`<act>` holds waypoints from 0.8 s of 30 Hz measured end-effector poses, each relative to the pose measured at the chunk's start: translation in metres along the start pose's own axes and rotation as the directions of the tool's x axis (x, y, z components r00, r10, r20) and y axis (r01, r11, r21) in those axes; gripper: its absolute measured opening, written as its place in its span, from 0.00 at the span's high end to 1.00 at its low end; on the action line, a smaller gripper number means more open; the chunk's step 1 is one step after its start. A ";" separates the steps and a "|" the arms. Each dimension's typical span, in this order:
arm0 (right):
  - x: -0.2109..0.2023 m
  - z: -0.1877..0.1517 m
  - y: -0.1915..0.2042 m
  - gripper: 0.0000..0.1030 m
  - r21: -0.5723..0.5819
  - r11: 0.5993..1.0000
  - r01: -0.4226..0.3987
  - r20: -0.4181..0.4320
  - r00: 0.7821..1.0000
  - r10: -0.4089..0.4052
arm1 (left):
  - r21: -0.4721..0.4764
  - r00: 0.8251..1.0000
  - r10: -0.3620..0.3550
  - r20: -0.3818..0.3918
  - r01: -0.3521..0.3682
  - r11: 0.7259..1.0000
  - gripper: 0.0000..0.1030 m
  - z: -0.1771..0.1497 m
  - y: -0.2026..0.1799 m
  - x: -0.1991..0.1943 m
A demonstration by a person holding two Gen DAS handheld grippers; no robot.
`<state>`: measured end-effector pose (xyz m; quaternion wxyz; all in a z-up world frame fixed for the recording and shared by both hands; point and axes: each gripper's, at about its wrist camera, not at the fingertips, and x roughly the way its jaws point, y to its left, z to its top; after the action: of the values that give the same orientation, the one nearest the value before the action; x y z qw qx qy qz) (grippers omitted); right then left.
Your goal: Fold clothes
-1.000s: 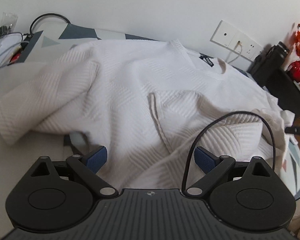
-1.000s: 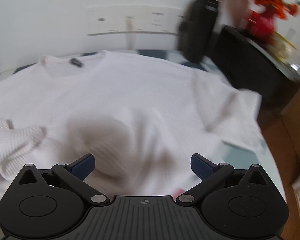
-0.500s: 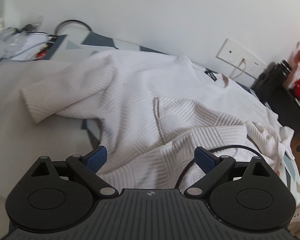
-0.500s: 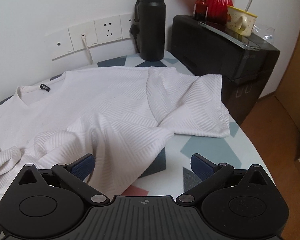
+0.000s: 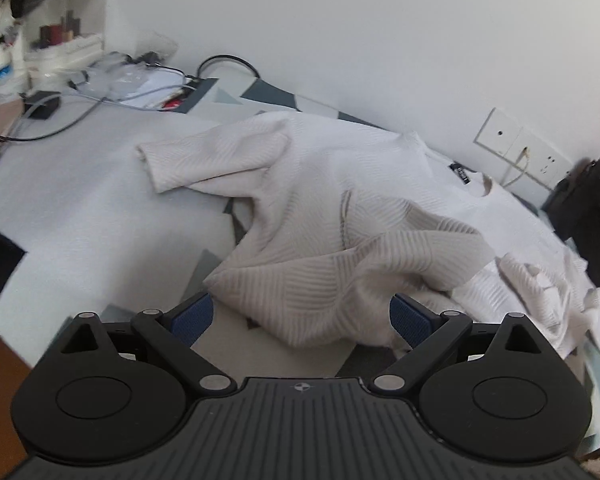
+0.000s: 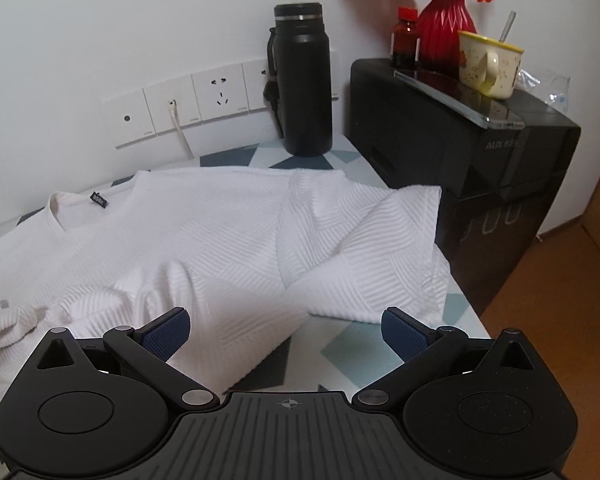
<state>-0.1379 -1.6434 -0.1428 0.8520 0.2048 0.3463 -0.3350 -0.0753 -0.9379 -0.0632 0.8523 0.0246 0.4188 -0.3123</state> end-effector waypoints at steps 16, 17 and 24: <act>0.030 -0.019 0.024 0.01 0.025 1.000 0.010 -0.048 0.999 -0.009 | 0.067 0.998 -0.038 -0.042 0.041 0.997 0.06 0.049 -0.019 0.073; 0.032 -0.018 0.029 0.01 0.020 1.000 0.012 -0.050 0.999 -0.011 | 0.072 0.997 -0.046 -0.056 0.050 0.996 0.06 0.050 -0.021 0.082; 0.058 -0.019 0.069 0.01 -0.030 0.999 0.029 -0.081 0.996 -0.031 | 0.118 0.987 -0.074 -0.142 0.092 0.989 0.06 0.051 -0.028 0.139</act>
<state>-0.0659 -1.6095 -0.1897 0.8347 0.2008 0.3888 -0.3342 0.0080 -1.0472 -0.1254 0.8045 0.0813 0.4570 -0.3705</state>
